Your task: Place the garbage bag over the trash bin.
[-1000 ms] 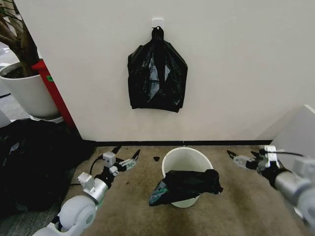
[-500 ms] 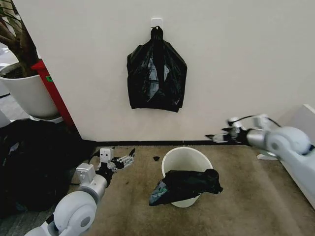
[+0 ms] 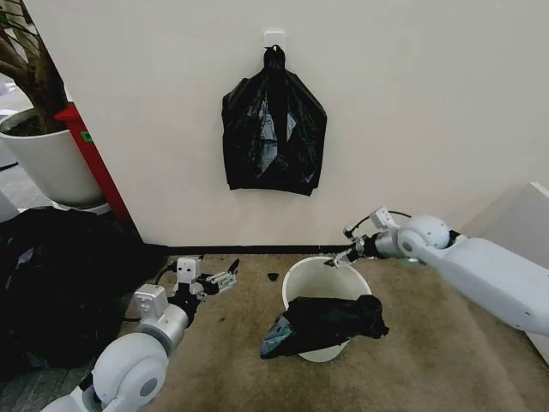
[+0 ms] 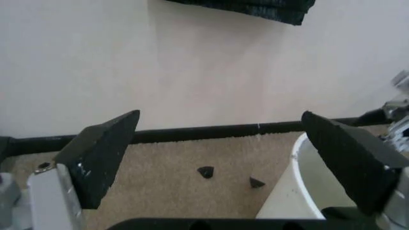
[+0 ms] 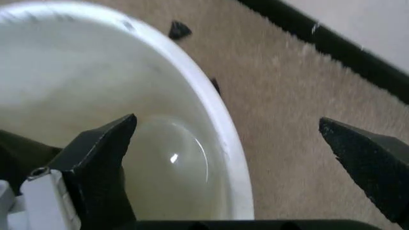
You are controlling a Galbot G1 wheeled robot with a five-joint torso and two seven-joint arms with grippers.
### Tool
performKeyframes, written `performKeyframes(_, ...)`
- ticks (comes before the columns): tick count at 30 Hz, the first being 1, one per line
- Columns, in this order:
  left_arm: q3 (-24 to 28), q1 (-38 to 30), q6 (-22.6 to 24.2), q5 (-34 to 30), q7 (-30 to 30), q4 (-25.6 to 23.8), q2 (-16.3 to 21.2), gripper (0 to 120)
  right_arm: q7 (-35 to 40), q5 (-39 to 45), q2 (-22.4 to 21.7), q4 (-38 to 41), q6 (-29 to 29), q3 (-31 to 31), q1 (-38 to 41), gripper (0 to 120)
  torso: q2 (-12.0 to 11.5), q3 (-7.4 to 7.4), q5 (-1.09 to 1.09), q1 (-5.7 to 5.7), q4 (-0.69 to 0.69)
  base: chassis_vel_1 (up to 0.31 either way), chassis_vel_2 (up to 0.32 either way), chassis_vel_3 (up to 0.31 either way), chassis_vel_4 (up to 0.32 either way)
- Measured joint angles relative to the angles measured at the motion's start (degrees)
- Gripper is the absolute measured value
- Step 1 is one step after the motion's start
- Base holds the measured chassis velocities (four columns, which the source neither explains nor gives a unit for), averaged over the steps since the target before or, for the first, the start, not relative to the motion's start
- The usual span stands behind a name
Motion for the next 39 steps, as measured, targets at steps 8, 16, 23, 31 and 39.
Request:
performKeyframes(8,0.82,-0.76,-0.85,-0.29,1.10,0.61,-1.08,100,2.18,3.27,1.95,-3.26,0.01,-1.85,-0.72,77,0.00,0.00,-0.01,0.00,0.01,0.000,0.000,0.000,0.000)
performKeyframes(16,0.94,-1.07,-1.53,-0.05,1.85,1.37,-1.69,100,9.04,8.57,2.52,-2.46,0.03,-1.83,-1.42,47,0.01,0.00,0.01,0.00,0.01,0.000,0.000,0.000,0.000)
performKeyframes(23,1.36,-0.75,-2.19,1.16,2.55,2.45,-2.44,100,13.87,11.59,1.86,0.19,0.06,0.27,-3.41,25,0.01,-0.01,0.00,0.00,0.01,0.000,0.000,0.000,0.000)
performKeyframes(31,1.30,-0.49,-3.04,2.59,3.20,3.21,-2.92,100,39.72,30.75,-1.37,10.46,0.11,15.46,-12.83,1,0.01,-0.01,0.01,0.00,0.00,0.000,0.000,0.000,0.000)
performKeyframes(39,1.62,-0.10,-3.95,4.57,4.05,3.15,-2.73,100,70.10,51.97,-1.29,25.20,1.07,39.97,-32.47,1,0.02,-0.02,0.02,0.00,-0.01,0.000,0.000,0.000,0.000)
